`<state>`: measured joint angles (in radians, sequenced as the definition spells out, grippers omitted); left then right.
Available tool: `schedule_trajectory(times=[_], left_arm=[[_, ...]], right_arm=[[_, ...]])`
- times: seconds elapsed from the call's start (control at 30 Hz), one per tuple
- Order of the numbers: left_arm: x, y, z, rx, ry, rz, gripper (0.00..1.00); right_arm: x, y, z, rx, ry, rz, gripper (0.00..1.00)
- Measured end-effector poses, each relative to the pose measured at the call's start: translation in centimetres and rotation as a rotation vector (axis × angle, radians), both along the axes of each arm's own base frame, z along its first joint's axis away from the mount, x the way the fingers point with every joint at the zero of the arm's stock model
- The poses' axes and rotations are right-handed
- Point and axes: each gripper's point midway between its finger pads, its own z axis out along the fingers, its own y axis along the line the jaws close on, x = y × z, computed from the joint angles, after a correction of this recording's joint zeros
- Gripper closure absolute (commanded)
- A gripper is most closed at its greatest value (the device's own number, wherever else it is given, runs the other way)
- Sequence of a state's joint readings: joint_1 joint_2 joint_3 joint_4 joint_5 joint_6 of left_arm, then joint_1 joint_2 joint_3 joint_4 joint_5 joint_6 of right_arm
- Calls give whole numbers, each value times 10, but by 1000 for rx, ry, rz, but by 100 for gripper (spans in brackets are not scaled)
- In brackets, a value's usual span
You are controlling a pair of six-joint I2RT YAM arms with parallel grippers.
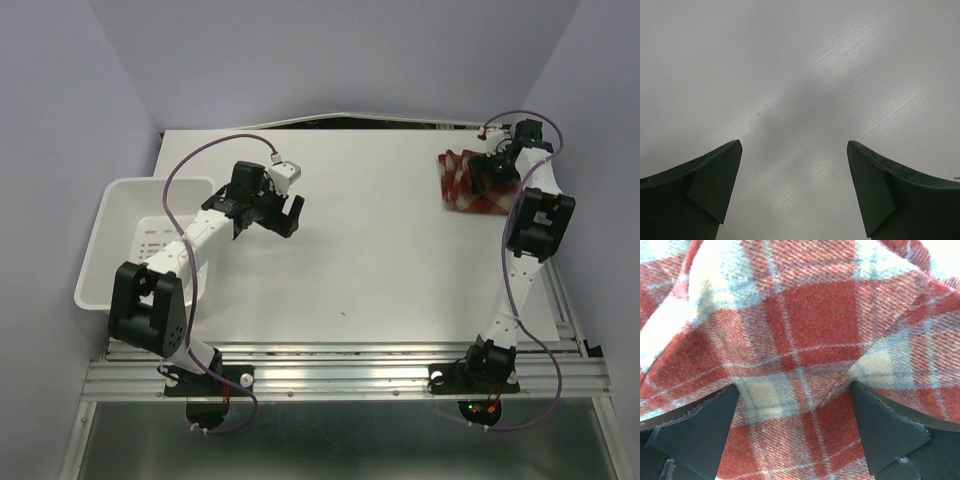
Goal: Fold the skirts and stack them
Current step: Neatly place the folded skirt to the corner
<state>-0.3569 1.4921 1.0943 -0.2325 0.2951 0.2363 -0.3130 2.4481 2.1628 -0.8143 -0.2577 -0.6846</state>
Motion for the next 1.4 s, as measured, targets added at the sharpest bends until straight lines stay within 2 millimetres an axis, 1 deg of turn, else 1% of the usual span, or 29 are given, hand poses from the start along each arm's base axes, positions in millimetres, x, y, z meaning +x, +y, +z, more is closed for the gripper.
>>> schedule_trajectory(times=[0.17, 0.37, 0.47, 0.6, 0.7, 0.8, 0.93, 1.0, 1.03, 1.1, 1.13, 1.17, 1.2, 1.23, 1.3, 1.37, 1.4], left_arm=[[2, 2, -14, 5, 40, 3, 2], [6, 3, -32, 14, 91, 9, 2], [6, 4, -34, 12, 100, 12, 2], [6, 5, -34, 8, 103, 15, 2], [5, 5, -34, 7, 107, 13, 2], [6, 5, -31, 5, 106, 12, 2], [14, 2, -19, -7, 78, 14, 2], [18, 1, -8, -18, 49, 18, 2], [20, 1, -4, -24, 37, 21, 2], [23, 1, 7, -36, 2, 33, 2], [24, 1, 12, -41, -12, 38, 2], [26, 1, 20, -49, -34, 43, 2], [28, 1, 28, -56, -53, 47, 2], [32, 0, 37, -65, -77, 52, 2], [38, -1, 53, -80, -117, 56, 2], [48, -1, 72, -94, -173, 66, 2], [51, -1, 79, -97, -193, 71, 2]], right_arm=[[27, -5, 2, -3, -67, 11, 0], [59, -3, 6, -30, -183, 29, 0], [76, -2, 9, -48, -246, 39, 0], [90, -2, 13, -70, -305, 47, 0], [93, -4, 16, -90, -325, 53, 0], [91, -4, 19, -111, -330, 64, 0], [82, 2, 28, -106, -315, 65, 0], [74, 8, 36, -86, -302, 58, 0], [69, 14, 47, -68, -298, 49, 0], [64, 20, 70, -50, -311, 28, 0], [61, 25, 89, -40, -329, 18, 0], [59, 29, 104, -32, -343, 11, 0], [55, 37, 125, -21, -363, 2, 0], [50, 48, 151, -2, -393, -3, 0], [38, 69, 193, 42, -442, -8, 0], [22, 87, 225, 87, -477, -12, 0], [14, 96, 234, 112, -482, -17, 0]])
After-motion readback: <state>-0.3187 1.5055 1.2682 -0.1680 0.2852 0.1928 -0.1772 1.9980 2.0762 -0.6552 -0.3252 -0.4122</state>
